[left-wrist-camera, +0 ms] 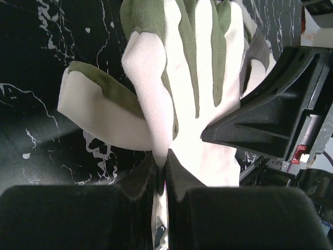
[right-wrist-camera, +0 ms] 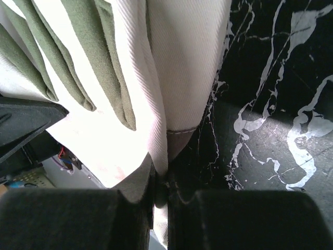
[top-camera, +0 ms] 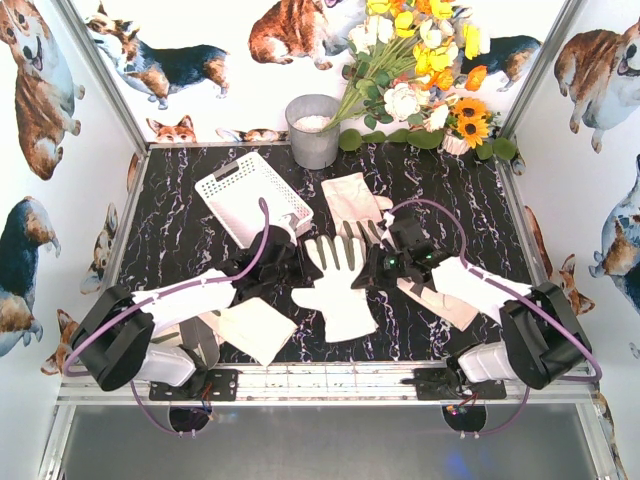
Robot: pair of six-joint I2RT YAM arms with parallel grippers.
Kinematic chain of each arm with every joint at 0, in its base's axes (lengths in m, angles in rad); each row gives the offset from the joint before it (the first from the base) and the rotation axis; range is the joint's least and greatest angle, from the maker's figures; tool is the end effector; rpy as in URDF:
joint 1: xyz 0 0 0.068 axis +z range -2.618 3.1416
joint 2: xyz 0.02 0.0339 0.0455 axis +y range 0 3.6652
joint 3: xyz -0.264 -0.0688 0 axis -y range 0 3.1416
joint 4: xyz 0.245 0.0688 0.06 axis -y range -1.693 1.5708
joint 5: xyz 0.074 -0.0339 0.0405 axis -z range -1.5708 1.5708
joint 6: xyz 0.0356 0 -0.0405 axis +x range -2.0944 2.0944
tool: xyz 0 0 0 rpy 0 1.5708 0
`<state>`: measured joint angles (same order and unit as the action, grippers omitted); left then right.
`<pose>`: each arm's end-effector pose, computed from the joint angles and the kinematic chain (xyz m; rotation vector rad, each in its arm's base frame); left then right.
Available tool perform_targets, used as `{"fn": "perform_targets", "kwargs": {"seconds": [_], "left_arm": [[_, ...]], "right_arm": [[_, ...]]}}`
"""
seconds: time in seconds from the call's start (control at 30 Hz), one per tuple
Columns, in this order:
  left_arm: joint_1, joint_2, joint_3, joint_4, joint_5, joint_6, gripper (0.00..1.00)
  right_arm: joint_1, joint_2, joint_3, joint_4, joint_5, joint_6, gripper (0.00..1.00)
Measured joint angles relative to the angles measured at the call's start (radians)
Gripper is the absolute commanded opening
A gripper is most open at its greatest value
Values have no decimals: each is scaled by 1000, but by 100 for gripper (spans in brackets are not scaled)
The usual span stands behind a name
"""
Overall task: Put the gloves into the storage basket
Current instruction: Place the glove in the bin.
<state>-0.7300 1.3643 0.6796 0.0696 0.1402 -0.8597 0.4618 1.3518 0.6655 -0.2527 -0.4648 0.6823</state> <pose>0.2074 -0.1923 0.2004 -0.0678 2.3794 -0.9963 0.2191 0.1269 0.1770 0.0888 2.6854 1.0071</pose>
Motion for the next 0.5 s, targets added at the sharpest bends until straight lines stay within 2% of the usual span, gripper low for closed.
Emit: {"fn": "perform_targets", "kwargs": {"seconds": [0.33, 0.5], "left_arm": [[1, -24, 71, -121, -76, 29, 0], [17, -85, 105, -182, -123, 52, 0]], "right_arm": [[44, -21, 67, -32, 61, -37, 0], [79, 24, 178, -62, 109, -67, 0]]}}
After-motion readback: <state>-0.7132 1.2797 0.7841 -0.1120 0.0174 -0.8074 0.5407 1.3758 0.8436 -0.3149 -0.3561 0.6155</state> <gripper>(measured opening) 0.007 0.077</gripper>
